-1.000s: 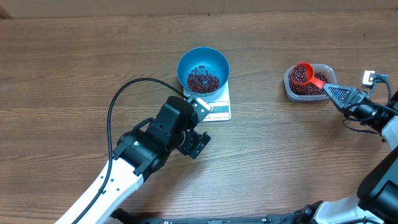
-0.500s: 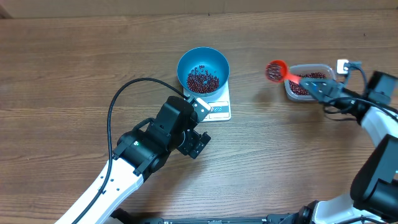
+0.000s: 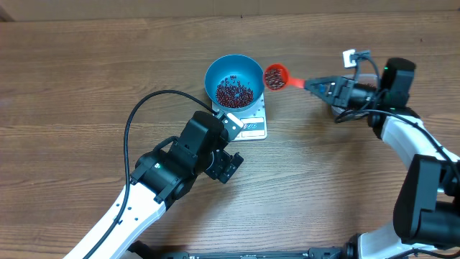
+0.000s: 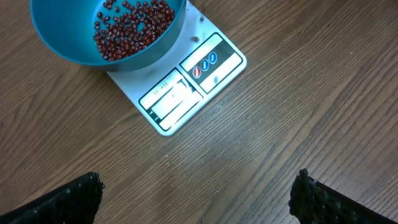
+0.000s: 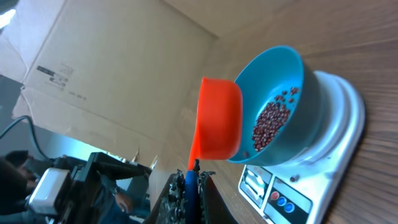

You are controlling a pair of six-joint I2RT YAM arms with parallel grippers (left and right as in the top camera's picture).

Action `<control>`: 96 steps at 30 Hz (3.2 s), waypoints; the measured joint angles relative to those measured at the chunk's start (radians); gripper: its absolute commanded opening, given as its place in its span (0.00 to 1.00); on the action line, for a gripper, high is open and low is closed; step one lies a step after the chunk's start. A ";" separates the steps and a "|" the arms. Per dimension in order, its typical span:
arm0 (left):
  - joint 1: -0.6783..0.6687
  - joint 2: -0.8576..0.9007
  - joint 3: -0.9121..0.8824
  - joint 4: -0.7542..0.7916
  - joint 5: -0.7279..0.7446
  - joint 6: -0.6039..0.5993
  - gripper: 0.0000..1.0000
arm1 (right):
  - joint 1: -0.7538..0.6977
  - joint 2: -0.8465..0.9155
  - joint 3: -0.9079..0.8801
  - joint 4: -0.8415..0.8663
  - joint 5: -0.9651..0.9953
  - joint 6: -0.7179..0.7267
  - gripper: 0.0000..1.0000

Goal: Scoop item into bowl and weigh 150g on scale
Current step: 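Lift the filled red cup and carry it left over the blue bowl, then tilt the red cup with the right gripper to pour beans into the bowl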

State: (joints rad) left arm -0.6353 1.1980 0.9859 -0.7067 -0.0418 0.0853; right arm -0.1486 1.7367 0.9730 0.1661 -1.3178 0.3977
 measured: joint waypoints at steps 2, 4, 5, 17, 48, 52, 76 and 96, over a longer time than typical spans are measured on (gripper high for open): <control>0.000 0.000 0.000 0.000 0.000 0.000 0.99 | 0.028 0.000 0.000 0.002 0.025 0.007 0.04; 0.000 0.000 0.000 0.000 0.000 0.000 0.99 | 0.053 0.000 0.000 0.003 0.044 0.014 0.04; 0.000 0.000 0.000 0.000 0.000 0.000 0.99 | 0.064 0.000 0.000 0.005 0.052 0.016 0.04; 0.000 0.000 0.000 0.000 0.000 0.000 0.99 | 0.126 0.000 0.000 0.027 0.137 0.021 0.04; 0.000 0.000 0.000 0.000 0.000 0.000 0.99 | 0.137 0.000 0.000 0.034 0.220 0.001 0.04; 0.000 0.000 0.000 0.000 0.000 0.000 0.99 | 0.139 0.000 0.000 0.034 0.228 -0.040 0.04; 0.000 0.000 0.000 0.000 0.000 0.000 0.99 | 0.290 0.000 0.000 0.035 0.481 -0.456 0.04; 0.000 0.000 0.000 0.000 0.000 0.000 0.99 | 0.290 0.000 0.000 0.035 0.486 -1.116 0.04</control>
State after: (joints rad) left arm -0.6353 1.1980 0.9859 -0.7067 -0.0418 0.0856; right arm 0.1410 1.7367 0.9730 0.2016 -0.8318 -0.7181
